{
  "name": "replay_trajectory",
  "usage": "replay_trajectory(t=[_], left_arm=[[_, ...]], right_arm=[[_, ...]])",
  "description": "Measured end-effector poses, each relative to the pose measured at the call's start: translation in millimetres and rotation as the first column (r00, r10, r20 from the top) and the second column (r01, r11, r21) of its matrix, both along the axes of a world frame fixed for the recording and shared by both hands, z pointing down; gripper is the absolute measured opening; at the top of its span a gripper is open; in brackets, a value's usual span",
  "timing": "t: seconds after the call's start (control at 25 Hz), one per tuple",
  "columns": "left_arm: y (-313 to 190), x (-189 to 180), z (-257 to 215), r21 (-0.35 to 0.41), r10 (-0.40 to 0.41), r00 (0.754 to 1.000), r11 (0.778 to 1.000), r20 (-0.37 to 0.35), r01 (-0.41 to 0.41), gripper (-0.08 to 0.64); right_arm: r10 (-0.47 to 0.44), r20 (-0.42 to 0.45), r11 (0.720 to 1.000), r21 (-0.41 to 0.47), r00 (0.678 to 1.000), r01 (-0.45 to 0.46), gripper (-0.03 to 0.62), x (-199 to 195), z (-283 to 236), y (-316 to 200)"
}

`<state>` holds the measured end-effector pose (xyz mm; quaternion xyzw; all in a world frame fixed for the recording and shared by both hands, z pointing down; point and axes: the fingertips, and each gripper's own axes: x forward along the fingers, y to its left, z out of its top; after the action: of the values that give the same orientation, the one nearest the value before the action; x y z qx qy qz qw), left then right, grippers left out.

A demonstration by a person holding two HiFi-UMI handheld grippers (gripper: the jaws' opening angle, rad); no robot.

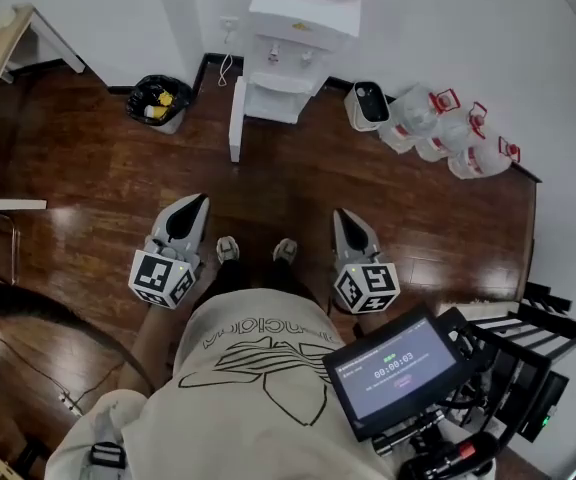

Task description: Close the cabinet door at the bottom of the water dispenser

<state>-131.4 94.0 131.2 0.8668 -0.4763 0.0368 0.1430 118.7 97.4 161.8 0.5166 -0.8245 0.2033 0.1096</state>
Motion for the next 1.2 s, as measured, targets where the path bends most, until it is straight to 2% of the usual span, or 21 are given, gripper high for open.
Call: replay_trajectory(t=[0.12, 0.2, 0.28, 0.36, 0.44, 0.56, 0.8, 1.0, 1.12, 1.2], left_arm=[[-5, 4, 17, -0.031, 0.017, 1.0, 0.999, -0.015, -0.018, 0.02], [-22, 5, 31, -0.063, -0.021, 0.999, 0.998, -0.031, 0.019, 0.02], [-49, 11, 43, -0.088, -0.06, 0.995, 0.995, -0.085, 0.052, 0.02], [-70, 29, 46, -0.073, -0.016, 0.993, 0.997, -0.118, 0.007, 0.02], [-78, 46, 45, -0.037, 0.046, 0.994, 0.998, -0.096, -0.05, 0.02], [-92, 52, 58, -0.017, 0.057, 0.996, 0.998, -0.075, -0.058, 0.02], [-123, 68, 151, -0.058, 0.099, 0.995, 0.994, 0.021, -0.097, 0.018], [-132, 55, 221, -0.114, 0.07, 0.993, 0.992, 0.09, -0.06, 0.018], [-144, 44, 260, -0.101, 0.093, 0.986, 0.992, 0.138, -0.079, 0.019], [-156, 36, 286, -0.074, 0.081, 0.987, 0.995, 0.137, -0.071, 0.018]], right_arm=[[0.019, -0.011, 1.0, -0.025, 1.0, -0.019, 0.003, -10, 13, -3], [0.017, -0.022, 0.999, -0.033, 1.0, -0.018, 0.003, -17, 22, -12], [0.03, -0.02, 0.999, -0.037, 0.999, -0.031, 0.003, -22, 29, -27], [0.046, 0.004, 0.998, -0.031, 0.999, -0.046, 0.003, -29, 32, -43], [0.044, 0.028, 0.999, -0.005, 0.999, -0.043, 0.003, -34, 29, -52], [0.037, 0.04, 0.999, 0.035, 0.999, -0.039, 0.003, -29, 42, -66], [0.069, 0.058, 0.997, 0.018, 0.996, -0.07, 0.003, 13, 127, -105], [0.119, 0.049, 0.993, -0.017, 0.992, -0.118, 0.003, 44, 196, -108], [0.153, 0.062, 0.988, -0.017, 0.986, -0.153, 0.003, 52, 236, -113], [0.167, 0.061, 0.986, 0.002, 0.984, -0.168, 0.003, 58, 263, -119]])
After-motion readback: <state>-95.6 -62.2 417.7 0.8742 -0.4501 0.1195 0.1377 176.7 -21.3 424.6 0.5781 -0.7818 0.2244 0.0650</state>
